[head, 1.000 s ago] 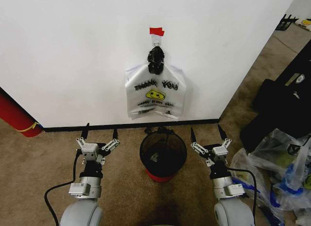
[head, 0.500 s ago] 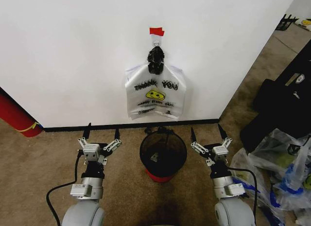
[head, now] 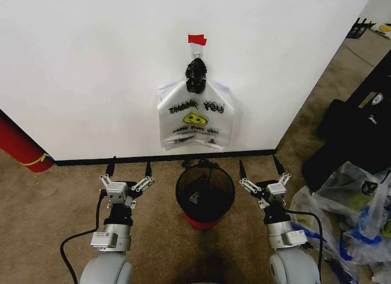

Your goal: Pick up the garbage bag from the wall and place it over the trash bin.

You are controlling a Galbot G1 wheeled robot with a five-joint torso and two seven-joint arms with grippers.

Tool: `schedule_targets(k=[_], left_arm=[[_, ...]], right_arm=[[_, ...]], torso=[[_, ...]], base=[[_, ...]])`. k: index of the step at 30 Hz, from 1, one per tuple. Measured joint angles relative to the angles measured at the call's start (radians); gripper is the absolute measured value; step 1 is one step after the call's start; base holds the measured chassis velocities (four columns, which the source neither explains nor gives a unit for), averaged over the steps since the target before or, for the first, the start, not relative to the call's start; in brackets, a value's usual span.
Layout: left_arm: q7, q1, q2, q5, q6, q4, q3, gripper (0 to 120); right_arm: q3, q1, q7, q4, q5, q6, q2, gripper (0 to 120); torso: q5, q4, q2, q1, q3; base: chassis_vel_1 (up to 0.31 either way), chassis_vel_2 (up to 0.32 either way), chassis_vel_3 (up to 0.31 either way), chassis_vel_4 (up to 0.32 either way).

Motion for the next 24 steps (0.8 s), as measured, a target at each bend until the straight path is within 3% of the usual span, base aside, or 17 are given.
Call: schedule_targets(k=[24], left_arm=[[0.001,0.007,-0.004,0.02,-0.004,0.003,0.012,100]], right_arm=[[-0.012,0.027,0.006,-0.002,0.045,-0.041,-0.011,100]], torso=[[0.0,0.0,0.0,0.0,0.0]], base=[[0.0,0.0,0.0,0.0]])
